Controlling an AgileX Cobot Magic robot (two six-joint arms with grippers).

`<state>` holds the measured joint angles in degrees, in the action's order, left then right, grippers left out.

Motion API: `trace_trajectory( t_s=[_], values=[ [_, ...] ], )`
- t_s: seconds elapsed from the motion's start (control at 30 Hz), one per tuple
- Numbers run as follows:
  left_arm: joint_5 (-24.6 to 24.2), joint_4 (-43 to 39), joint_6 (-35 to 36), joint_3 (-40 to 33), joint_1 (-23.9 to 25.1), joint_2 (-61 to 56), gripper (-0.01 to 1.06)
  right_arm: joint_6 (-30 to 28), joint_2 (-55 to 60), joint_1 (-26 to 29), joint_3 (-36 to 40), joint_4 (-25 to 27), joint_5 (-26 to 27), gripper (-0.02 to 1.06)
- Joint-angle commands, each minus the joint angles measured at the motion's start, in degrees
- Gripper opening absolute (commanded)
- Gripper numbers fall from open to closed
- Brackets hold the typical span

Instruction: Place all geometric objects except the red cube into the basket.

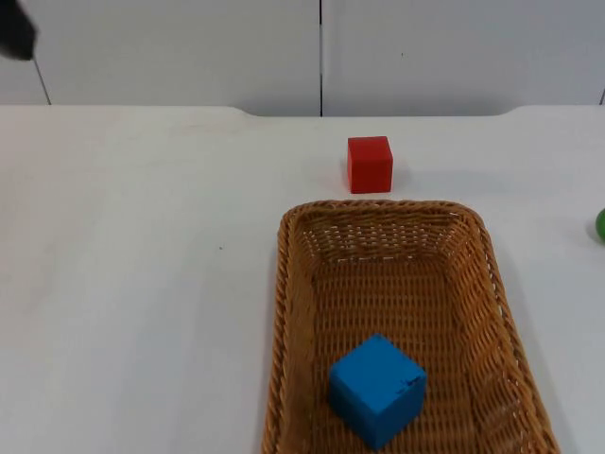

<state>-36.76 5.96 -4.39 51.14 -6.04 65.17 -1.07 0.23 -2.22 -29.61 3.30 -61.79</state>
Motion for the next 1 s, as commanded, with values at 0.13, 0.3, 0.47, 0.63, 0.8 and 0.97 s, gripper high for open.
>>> trace_trajectory(
  t_s=[0.13, 0.3, 0.47, 0.63, 0.8, 0.97],
  values=[
    [-0.2, 1.4, 0.3, -5.3, 2.7, -7.3, 1.05, 0.0, -0.2, 0.4, 0.1, -0.3, 0.0, 0.78],
    [-2.7, 1.4, 0.3, -7.7, 2.7, -14.1, 1.05, 0.0, -0.2, 0.4, 0.1, -0.3, 0.0, 0.78],
    [-4.9, 1.3, 0.3, -7.7, 2.7, -19.3, 1.05, 0.2, -0.2, 0.4, 0.1, 0.0, 0.1, 0.78],
    [-5.8, 0.9, 0.3, -7.7, 2.7, -23.3, 1.05, 0.2, -0.2, 0.4, 0.0, 0.0, 0.4, 0.78],
    [-6.1, 0.3, 0.3, -7.7, 2.7, -23.5, 1.05, 1.1, 8.5, 0.4, -1.3, -0.1, 3.1, 0.78],
    [-6.1, 0.0, 0.3, -7.7, 2.7, -23.5, 1.05, 4.6, 24.7, 0.4, -3.2, -0.1, 10.1, 0.78]
  ],
)
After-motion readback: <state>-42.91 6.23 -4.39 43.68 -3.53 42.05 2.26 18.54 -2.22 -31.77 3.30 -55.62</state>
